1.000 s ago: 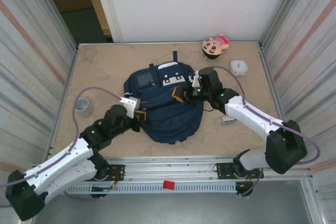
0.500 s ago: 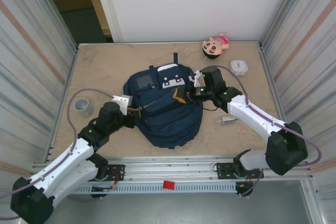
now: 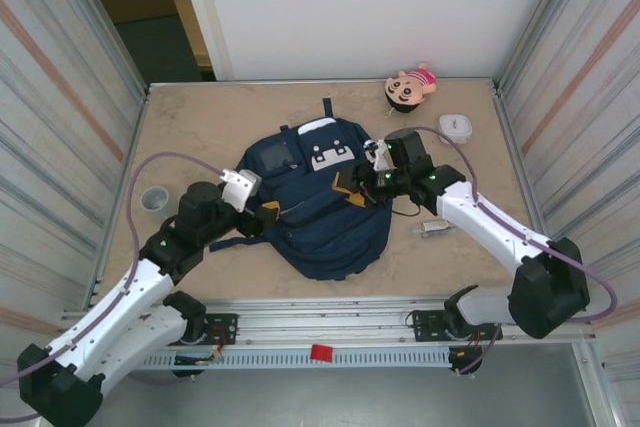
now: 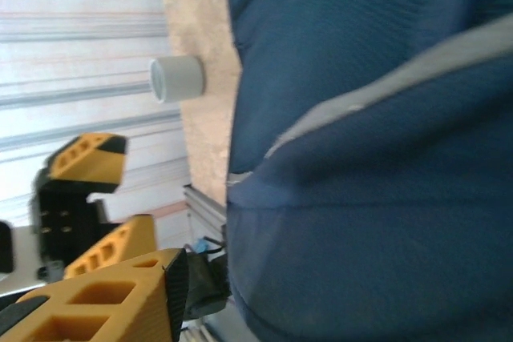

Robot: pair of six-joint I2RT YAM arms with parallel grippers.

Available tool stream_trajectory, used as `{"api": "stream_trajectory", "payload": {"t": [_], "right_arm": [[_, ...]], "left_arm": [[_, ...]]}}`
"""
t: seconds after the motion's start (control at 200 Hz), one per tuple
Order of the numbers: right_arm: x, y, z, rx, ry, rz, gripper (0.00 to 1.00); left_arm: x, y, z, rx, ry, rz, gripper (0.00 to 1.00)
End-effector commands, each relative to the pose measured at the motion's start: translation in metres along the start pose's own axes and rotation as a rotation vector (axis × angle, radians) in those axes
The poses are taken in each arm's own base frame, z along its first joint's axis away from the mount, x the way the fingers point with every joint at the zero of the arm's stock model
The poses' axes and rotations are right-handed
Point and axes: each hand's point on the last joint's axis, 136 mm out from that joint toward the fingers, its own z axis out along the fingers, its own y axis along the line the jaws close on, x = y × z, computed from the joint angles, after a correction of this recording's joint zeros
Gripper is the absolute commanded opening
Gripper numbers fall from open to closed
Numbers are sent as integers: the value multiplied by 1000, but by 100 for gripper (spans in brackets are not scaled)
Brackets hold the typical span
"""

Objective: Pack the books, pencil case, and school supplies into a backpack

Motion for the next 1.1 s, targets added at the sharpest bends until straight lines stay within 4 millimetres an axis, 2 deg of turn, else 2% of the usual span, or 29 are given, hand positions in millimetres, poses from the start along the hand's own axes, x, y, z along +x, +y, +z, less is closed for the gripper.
{"api": "stream_trajectory", "payload": {"t": [0.0,0.1,0.185,0.291,0.396,0.546,0.681,0.902,1.097], "right_arm": [[3,-28,-35,154,-43,-3,52],[0,-65,-67,311,-86,45,55],[-3,-97,-96,452,-120,91,62],[1,-140,-134,658,-111,174,67],[6,-182,-153,775,-94,283,74],[5,-218,-145,723,-108,405,84],[-3,-241,-131,704,-127,449,85],[-26,-262,-116,713,-151,452,86],[-37,-274,-103,699,-123,471,86]], "left_arm": [[-10,-1,1,8,9,40,83],[-15,-9,7,33,18,45,84],[-20,-14,12,32,26,64,84],[-24,-18,17,36,35,63,85],[-26,-18,22,31,34,44,86],[-25,-18,29,30,31,23,86],[-22,-18,31,29,41,14,86],[-21,-18,33,25,45,5,87],[-20,-16,31,13,44,3,87]]}}
